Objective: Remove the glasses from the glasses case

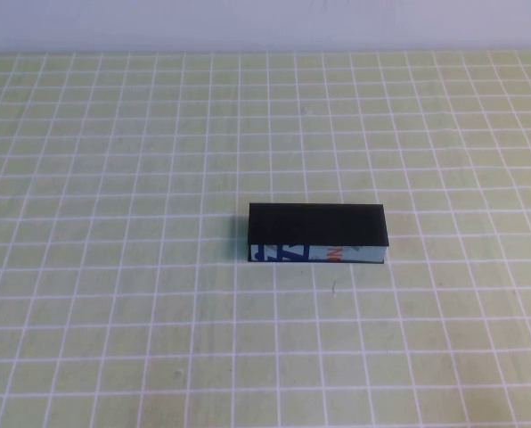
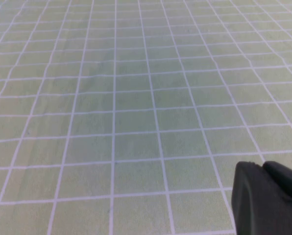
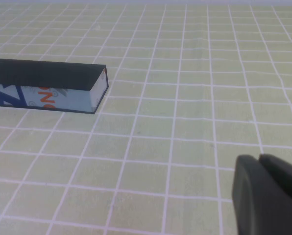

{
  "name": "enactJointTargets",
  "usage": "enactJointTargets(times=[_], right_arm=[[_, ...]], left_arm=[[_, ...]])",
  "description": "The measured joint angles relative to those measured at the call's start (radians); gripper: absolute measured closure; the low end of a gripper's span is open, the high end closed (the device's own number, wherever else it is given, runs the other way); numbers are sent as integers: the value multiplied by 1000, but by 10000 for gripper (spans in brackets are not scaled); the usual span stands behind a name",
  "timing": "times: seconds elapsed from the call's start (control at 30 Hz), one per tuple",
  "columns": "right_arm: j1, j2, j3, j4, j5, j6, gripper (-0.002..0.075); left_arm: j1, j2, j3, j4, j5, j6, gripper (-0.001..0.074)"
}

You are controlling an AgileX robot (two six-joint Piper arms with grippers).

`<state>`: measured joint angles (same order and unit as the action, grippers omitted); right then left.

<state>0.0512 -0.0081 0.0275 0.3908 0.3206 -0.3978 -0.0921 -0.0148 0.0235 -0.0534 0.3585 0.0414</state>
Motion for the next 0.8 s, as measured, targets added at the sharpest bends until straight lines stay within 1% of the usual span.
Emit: enactJointTargets(times=[0.37, 0.57, 0.8], right_arm=[[0, 0, 0, 0, 0, 0, 743], [0, 0, 0, 0, 0, 0, 743], [0, 0, 0, 0, 0, 0, 743]], left_arm=[[0, 0, 0, 0, 0, 0, 739], [0, 0, 0, 53, 0, 0, 739], [0, 0, 0, 63, 0, 0, 739]])
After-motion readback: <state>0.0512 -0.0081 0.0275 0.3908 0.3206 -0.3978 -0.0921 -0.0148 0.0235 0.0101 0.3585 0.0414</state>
